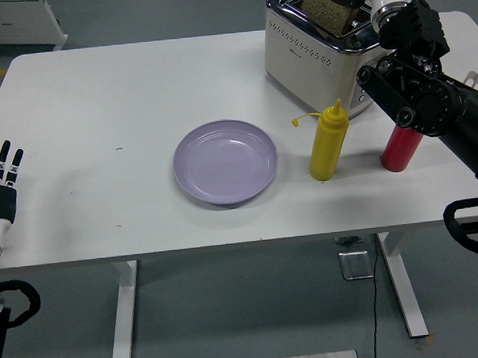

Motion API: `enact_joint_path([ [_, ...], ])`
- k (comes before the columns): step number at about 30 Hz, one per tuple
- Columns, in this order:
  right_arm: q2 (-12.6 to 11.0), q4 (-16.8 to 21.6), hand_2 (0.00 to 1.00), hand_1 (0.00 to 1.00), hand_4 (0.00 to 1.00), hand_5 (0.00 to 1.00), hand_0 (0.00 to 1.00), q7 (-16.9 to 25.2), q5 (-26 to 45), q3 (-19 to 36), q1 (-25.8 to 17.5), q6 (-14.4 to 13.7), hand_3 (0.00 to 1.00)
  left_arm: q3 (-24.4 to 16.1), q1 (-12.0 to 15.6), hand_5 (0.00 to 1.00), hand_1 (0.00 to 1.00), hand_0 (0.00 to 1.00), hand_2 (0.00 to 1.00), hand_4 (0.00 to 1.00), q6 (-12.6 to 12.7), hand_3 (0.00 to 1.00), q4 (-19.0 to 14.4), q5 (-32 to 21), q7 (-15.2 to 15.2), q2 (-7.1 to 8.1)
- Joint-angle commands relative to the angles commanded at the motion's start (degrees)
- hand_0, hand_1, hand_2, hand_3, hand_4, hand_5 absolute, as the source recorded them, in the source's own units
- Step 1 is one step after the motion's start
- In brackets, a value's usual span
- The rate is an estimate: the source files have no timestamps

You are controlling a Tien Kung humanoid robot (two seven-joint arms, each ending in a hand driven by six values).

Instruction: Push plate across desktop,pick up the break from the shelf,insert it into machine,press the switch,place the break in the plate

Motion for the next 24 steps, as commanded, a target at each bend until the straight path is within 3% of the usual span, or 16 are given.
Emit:
enact_joint_path([
  [2, -0.12, 0.01, 0.998, 0.89, 0.76, 0.343, 0.912, 0.58, 0.13, 0.26, 0.0, 0.19, 0.998, -0.03, -0.01, 0.998, 0.87, 0.866, 0.932, 0.587, -0.02, 0.854, 0.01, 0.0, 0.0, -0.01],
  [3, -0.19, 0.01, 0.998, 0.918, 0.811, 0.389, 0.951, 0.81, 0.22, 0.34, 0.0, 0.35, 0.998, -0.05, -0.02, 0.998, 0.867, 0.863, 0.93, 0.587, -0.03, 0.854, 0.01, 0.0, 0.0, -0.01],
  [14, -1.65, 1.0, 0.998, 0.924, 0.818, 0.402, 0.957, 1.26, 1.51, 0.17, -0.4, 0.22, 0.998, -0.12, -0.05, 0.998, 0.865, 0.86, 0.928, 0.586, -0.04, 0.854, -0.03, -0.01, 0.01, -0.04],
  [18, -3.31, 2.59, 0.991, 0.911, 0.827, 0.423, 0.944, 1.66, 2.89, -0.49, -0.85, -0.68, 0.998, -0.15, -0.09, 0.998, 0.865, 0.855, 0.925, 0.587, -0.05, 0.853, -0.09, 0.0, 0.02, -0.02],
  [20, -5.29, 4.41, 0.991, 0.911, 0.827, 0.423, 0.944, 2.13, 4.38, -0.99, -1.42, -1.37, 0.998, -0.28, -0.08, 0.998, 0.865, 0.855, 0.925, 0.587, -0.04, 0.853, -0.15, 0.01, 0.01, 0.02],
  [21, -6.4, 5.45, 0.915, 0.844, 0.801, 0.416, 0.877, 2.41, 5.31, -1.24, -1.77, -1.65, 0.996, -0.35, -0.06, 0.998, 0.865, 0.854, 0.924, 0.587, -0.04, 0.852, -0.18, 0.02, 0.0, 0.04],
  [24, -9.69, 8.67, 0.915, 0.844, 0.801, 0.416, 0.877, 3.49, 8.62, -1.81, -2.91, -2.2, 0.996, -0.53, -0.03, 0.998, 0.865, 0.854, 0.924, 0.587, -0.04, 0.852, -0.23, 0.07, 0.01, 0.08],
])
